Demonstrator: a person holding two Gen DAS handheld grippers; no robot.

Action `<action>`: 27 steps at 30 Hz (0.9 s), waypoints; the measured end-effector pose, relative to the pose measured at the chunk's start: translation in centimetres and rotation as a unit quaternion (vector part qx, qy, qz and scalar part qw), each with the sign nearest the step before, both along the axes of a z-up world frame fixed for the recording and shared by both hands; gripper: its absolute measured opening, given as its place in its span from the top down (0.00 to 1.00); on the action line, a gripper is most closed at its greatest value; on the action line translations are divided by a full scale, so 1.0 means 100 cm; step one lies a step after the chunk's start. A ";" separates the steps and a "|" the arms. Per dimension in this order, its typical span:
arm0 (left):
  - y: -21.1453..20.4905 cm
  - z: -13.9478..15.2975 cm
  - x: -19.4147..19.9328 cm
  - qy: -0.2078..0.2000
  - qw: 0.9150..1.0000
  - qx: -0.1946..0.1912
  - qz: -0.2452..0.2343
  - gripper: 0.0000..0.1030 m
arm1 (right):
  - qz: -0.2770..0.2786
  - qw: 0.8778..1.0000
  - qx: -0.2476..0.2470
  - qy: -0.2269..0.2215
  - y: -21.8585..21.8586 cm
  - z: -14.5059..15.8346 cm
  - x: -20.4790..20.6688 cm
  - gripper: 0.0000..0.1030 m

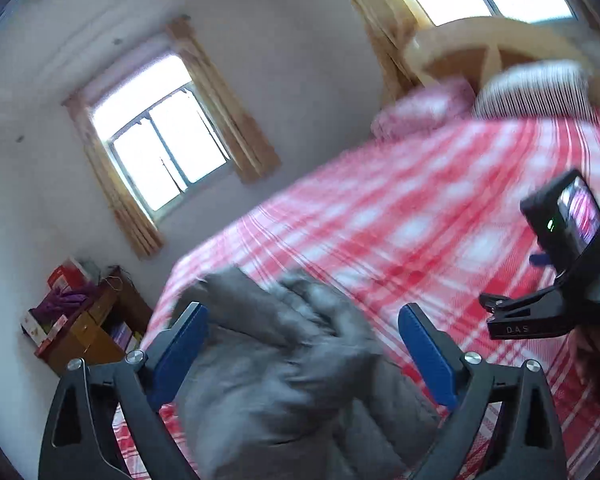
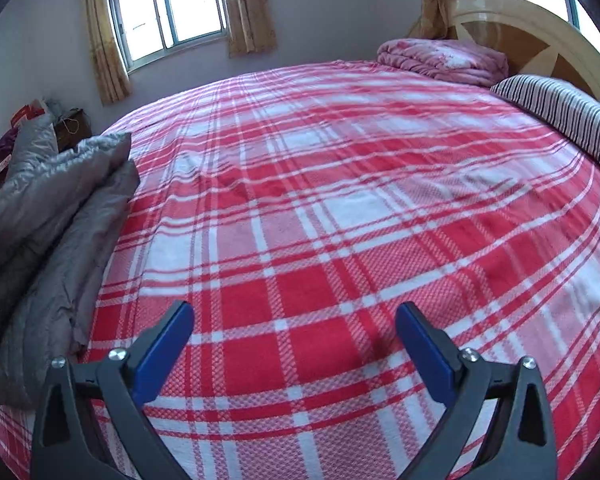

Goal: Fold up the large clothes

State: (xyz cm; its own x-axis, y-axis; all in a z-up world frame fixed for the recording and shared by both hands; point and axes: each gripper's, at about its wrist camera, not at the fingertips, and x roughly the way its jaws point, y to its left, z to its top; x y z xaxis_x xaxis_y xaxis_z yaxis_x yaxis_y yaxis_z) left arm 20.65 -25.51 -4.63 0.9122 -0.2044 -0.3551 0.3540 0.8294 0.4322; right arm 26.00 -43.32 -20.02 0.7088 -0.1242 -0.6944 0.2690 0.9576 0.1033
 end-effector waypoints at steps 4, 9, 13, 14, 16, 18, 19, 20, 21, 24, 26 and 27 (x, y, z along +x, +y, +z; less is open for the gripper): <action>0.069 0.009 0.046 0.035 0.990 -0.048 0.125 0.06 | 0.002 1.000 0.004 -0.020 0.003 0.028 0.011 0.11; 0.198 -0.036 0.149 0.148 0.911 -0.116 0.368 0.06 | 0.071 0.996 0.006 -0.061 0.042 0.094 0.045 0.11; 0.239 -0.070 0.189 0.178 0.875 -0.127 0.431 0.06 | 0.140 0.988 0.022 -0.068 0.090 0.139 0.083 0.11; 0.238 -0.077 0.199 0.186 0.870 -0.124 0.440 0.06 | 0.156 0.986 0.021 -0.058 0.105 0.145 0.098 0.11; 0.235 -0.082 0.209 0.194 0.867 -0.131 0.440 0.06 | 0.174 0.984 0.001 -0.038 0.134 0.145 0.121 0.11; 0.225 -0.085 0.216 0.194 0.869 -0.134 0.435 0.06 | 0.186 0.983 0.000 -0.010 0.160 0.133 0.145 0.11; 0.219 -0.086 0.220 0.193 0.871 -0.130 0.432 0.06 | 0.191 0.982 -0.004 0.003 0.168 0.125 0.153 0.11; 0.213 -0.086 0.223 0.192 0.873 -0.129 0.430 0.06 | 0.195 0.981 -0.010 0.018 0.178 0.115 0.163 0.11; 0.210 -0.087 0.226 0.190 0.875 -0.129 0.426 0.06 | 0.195 0.980 -0.012 0.025 0.182 0.107 0.168 0.11; 0.202 -0.086 0.232 0.183 0.884 -0.131 0.411 0.06 | 0.195 0.979 -0.005 0.053 0.187 0.080 0.176 0.13; 0.192 -0.083 0.235 0.179 0.891 -0.125 0.398 0.06 | 0.211 0.975 -0.001 0.071 0.186 0.063 0.174 0.31; 0.186 -0.081 0.235 0.176 0.896 -0.121 0.390 0.06 | 0.221 0.972 0.006 0.075 0.184 0.059 0.172 0.53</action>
State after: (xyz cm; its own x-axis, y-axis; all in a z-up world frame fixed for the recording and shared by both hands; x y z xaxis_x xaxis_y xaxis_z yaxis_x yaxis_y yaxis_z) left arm 44.14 -6.88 -12.77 0.6520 0.3364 -0.6795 -0.2953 0.9381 0.1811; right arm 43.16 -24.95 -14.12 0.5818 0.1779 -0.7936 -0.1558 0.9821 0.1059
